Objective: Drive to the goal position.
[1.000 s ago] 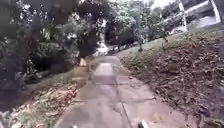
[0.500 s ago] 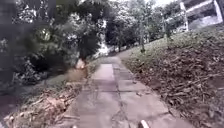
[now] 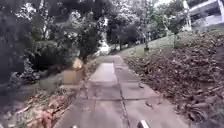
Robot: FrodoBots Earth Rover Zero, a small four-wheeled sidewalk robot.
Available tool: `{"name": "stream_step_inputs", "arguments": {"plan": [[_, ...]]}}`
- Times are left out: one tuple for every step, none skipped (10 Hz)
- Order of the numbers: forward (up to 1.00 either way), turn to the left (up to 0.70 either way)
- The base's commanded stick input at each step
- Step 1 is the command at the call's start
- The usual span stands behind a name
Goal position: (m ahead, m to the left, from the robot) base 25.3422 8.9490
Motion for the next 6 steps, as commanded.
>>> {"name": "stream_step_inputs", "arguments": {"plan": [[0.85, 0.0], [0.85, 0.0], [0.85, 0.0], [0.85, 0.0], [0.85, 0.0], [0.85, 0.0]]}}
